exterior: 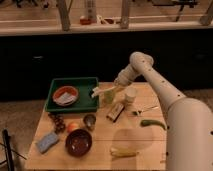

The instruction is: Place brush in plastic cup

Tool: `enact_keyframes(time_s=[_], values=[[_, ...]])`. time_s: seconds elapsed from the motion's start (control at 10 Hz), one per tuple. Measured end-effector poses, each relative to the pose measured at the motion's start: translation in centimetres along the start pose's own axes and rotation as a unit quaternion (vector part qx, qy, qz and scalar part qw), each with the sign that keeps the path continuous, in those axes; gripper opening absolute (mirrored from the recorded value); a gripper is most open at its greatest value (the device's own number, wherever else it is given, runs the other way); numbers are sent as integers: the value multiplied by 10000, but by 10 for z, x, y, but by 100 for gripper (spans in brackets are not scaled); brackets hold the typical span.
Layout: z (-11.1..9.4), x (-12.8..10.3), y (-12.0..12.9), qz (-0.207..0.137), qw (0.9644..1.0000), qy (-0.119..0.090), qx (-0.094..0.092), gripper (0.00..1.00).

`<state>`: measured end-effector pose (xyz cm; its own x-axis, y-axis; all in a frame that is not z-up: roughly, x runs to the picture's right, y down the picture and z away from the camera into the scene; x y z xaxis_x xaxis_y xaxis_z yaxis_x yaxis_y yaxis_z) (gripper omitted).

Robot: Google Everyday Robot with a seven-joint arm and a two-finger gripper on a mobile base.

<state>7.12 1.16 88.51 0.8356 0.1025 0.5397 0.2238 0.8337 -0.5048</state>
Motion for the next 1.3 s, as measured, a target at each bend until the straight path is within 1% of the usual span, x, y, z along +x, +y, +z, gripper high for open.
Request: enact_keyframes(time_s=[0.2,0.7,0.8,0.9,1.3], values=[[3,-1,1,-41,10000,43,-24,0],[2,-3,0,-98,9999,77,6,0],[0,-3,0,-82,9999,69,24,3],[-1,-2,0,-55,10000,61,29,10],[-4,-3,0,3,10000,75,26,51]])
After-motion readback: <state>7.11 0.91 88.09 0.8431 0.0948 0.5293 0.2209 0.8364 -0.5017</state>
